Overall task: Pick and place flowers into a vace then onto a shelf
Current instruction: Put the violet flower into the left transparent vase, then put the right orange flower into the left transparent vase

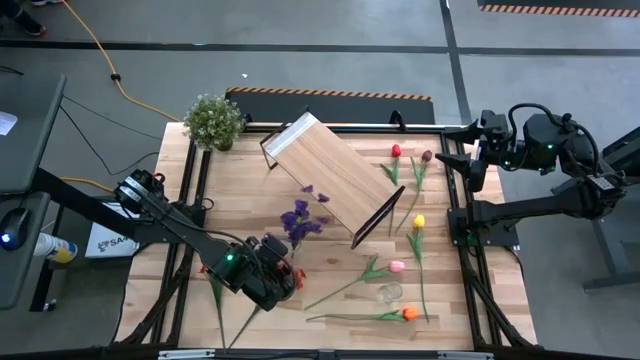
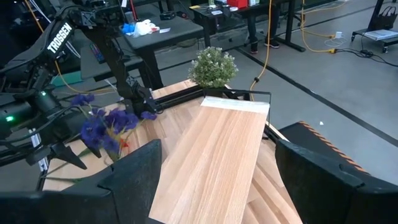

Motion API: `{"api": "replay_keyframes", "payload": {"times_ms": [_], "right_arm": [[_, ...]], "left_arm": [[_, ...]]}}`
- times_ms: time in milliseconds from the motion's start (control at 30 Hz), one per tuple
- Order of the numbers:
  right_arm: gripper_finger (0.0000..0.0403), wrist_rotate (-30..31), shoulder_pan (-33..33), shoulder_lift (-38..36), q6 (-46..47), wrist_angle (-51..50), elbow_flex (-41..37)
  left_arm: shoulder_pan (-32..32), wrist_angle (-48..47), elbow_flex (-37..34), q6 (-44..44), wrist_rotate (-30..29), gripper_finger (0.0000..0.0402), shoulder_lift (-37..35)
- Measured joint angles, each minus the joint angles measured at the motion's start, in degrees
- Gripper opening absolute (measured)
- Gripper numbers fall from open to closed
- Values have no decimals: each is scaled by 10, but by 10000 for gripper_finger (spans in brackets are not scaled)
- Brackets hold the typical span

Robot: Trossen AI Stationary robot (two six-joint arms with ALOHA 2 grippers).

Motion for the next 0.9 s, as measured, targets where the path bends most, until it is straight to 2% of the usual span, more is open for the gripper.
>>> {"api": "replay_keyframes", "payload": {"times_ms": [300,900], "right_arm": [[303,-6,0,0,0,0,0],[303,-6,0,0,0,0,0]], "left_arm": [[-9,0,0,-32,17,239,0],[-115,14,0,-252,28,239,0]]}}
